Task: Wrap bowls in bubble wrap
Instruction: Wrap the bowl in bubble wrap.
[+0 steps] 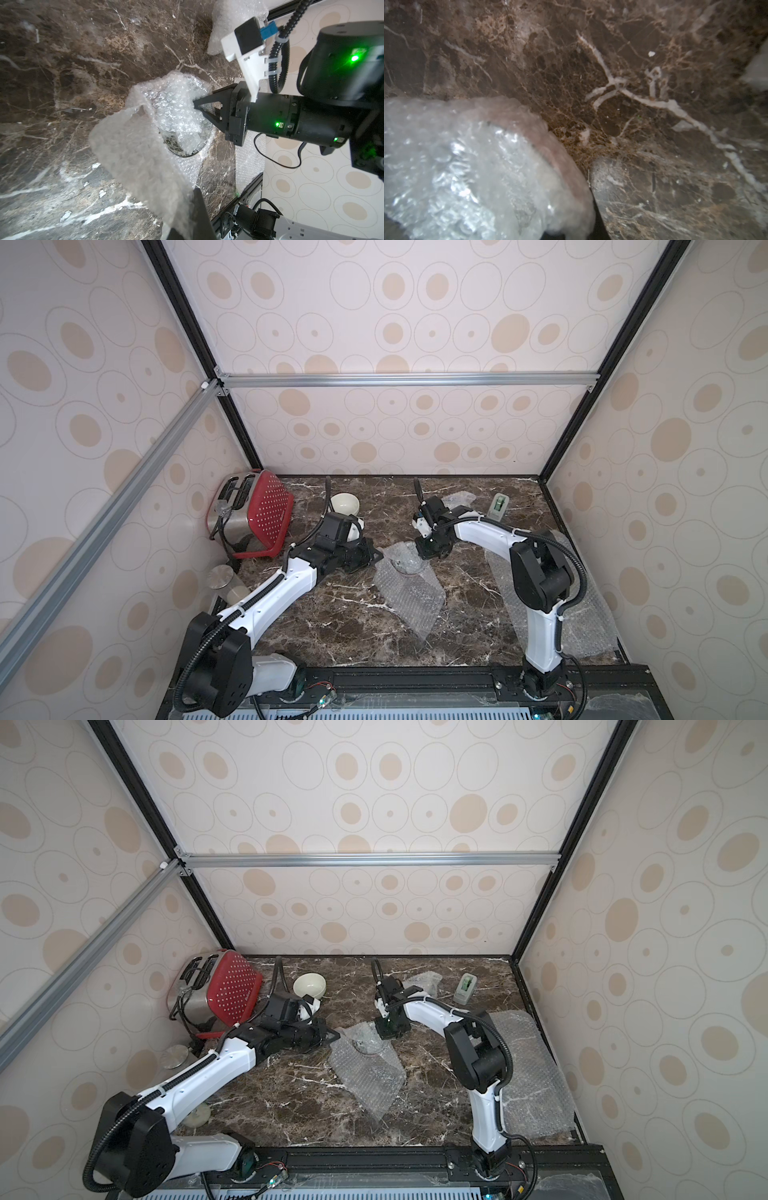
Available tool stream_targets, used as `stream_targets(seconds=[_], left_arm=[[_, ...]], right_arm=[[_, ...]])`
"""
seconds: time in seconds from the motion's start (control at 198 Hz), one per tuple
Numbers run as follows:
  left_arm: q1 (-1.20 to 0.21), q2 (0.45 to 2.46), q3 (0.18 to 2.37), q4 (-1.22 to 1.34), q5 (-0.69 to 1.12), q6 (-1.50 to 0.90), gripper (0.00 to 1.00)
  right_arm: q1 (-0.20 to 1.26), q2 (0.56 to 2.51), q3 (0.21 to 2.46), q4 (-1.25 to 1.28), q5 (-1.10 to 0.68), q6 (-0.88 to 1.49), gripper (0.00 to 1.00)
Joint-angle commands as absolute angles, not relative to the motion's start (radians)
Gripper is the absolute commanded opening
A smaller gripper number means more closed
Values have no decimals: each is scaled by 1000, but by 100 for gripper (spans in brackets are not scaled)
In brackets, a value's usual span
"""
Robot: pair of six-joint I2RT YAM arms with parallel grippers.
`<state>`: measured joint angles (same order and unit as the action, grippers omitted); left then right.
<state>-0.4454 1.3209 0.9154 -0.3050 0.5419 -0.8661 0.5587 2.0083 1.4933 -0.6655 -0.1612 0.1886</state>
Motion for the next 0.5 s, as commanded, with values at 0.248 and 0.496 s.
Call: stream_targets(seconds=[0.248, 0.496], left_arm=[[-549, 1504, 1081, -172, 542, -884, 3], [-561, 1642, 1150, -109, 542, -894, 6]], right_arm=[[574, 1990, 1487, -692, -95, 160, 7], [573, 1992, 1468, -663, -128, 164, 7]])
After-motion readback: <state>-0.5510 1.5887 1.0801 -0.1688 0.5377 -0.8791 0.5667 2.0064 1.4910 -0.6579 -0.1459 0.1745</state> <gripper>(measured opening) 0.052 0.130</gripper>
